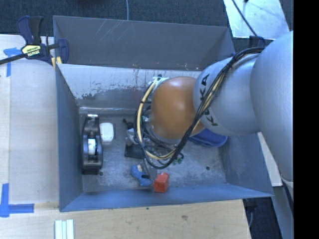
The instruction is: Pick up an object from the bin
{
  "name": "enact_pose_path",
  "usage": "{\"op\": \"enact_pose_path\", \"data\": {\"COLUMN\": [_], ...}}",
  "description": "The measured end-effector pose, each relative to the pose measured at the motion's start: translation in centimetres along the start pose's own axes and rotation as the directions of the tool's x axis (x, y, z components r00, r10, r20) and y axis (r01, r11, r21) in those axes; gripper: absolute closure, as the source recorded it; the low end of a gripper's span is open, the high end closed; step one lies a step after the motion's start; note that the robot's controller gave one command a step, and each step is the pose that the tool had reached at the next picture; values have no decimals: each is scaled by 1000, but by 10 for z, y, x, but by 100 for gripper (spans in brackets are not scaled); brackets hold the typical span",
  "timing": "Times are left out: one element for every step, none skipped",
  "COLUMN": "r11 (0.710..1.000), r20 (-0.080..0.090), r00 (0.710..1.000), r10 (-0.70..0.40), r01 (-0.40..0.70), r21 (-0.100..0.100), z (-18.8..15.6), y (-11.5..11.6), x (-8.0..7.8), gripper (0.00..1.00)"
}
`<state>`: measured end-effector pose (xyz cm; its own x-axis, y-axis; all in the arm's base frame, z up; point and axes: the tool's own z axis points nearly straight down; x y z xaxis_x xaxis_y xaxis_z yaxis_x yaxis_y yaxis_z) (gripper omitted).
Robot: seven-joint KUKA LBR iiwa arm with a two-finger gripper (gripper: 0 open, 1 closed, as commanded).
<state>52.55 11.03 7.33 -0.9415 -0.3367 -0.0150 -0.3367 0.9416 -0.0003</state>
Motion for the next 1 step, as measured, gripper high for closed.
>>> {"op": "enact_pose_path", "data": {"r11": [1000], "r20": [-18], "r00": [1000], "r10": [0], "r01": [0], "r21": [0], "z": [0], "y": [-1], "x": [4], "gripper": [100]}}
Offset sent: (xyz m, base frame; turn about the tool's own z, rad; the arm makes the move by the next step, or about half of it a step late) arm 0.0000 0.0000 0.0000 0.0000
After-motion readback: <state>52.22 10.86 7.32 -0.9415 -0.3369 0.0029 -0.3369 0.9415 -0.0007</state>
